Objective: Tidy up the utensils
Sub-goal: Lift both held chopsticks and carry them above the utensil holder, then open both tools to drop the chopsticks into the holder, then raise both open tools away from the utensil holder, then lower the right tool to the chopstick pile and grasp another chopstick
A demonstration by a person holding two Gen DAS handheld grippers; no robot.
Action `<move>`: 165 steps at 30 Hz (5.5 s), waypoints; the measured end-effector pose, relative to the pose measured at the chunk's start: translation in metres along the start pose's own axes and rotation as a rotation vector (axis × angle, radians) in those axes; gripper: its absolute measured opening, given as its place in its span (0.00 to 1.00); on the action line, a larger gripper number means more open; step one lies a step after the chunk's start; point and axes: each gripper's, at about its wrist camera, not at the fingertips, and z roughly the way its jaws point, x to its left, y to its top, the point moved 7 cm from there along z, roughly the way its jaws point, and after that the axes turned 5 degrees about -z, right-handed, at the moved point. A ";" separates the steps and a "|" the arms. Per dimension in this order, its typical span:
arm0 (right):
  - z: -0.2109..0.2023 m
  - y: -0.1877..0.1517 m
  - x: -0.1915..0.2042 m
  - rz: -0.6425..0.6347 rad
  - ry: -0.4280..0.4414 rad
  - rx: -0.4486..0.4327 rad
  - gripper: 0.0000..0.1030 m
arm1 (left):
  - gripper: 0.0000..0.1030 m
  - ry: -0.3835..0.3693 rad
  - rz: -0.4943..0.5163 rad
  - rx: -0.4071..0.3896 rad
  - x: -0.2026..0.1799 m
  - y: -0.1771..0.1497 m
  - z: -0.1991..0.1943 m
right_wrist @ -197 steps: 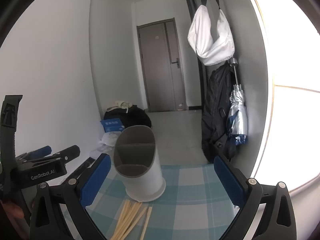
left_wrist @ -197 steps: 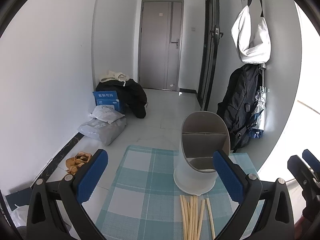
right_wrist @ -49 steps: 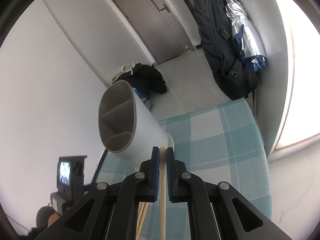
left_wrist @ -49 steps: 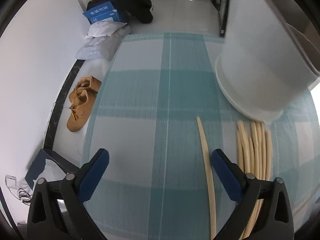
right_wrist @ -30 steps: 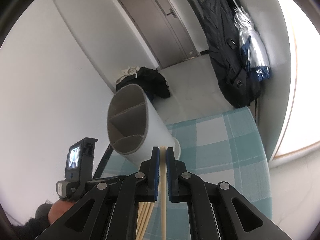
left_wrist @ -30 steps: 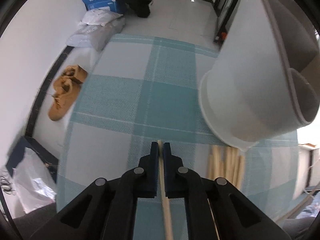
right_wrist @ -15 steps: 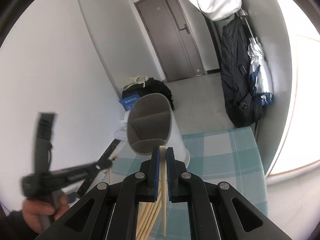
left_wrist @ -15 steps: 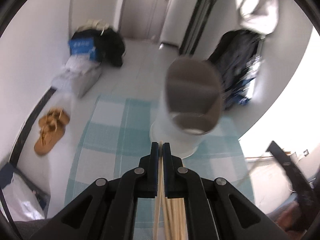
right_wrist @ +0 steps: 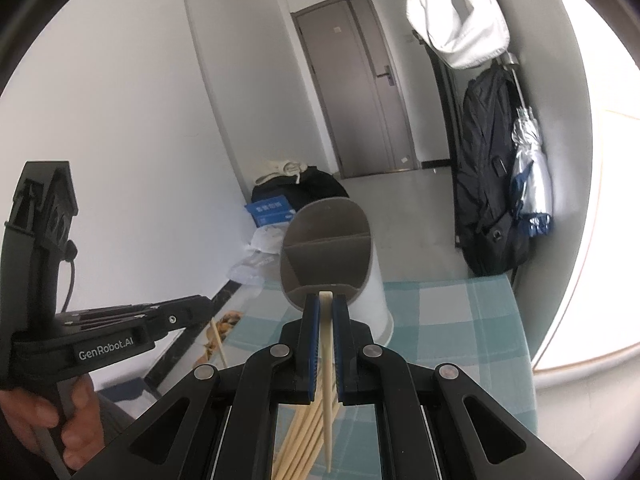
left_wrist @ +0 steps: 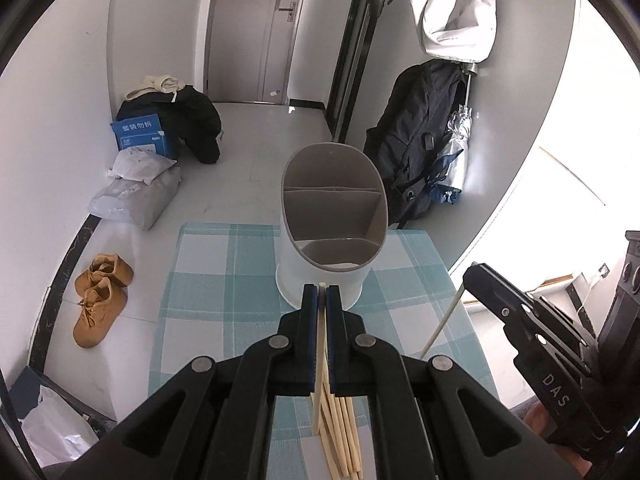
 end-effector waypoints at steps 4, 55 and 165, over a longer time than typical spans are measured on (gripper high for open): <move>0.001 0.006 0.000 0.020 0.000 -0.019 0.05 | 0.00 -0.004 0.016 0.007 -0.005 -0.001 -0.005; 0.115 0.170 -0.014 -0.185 0.117 -0.118 0.05 | 0.00 -0.131 0.079 0.087 -0.015 0.174 0.046; 0.125 -0.114 -0.014 -0.030 -0.162 0.566 0.39 | 0.95 0.157 -0.303 0.054 0.104 -0.047 0.053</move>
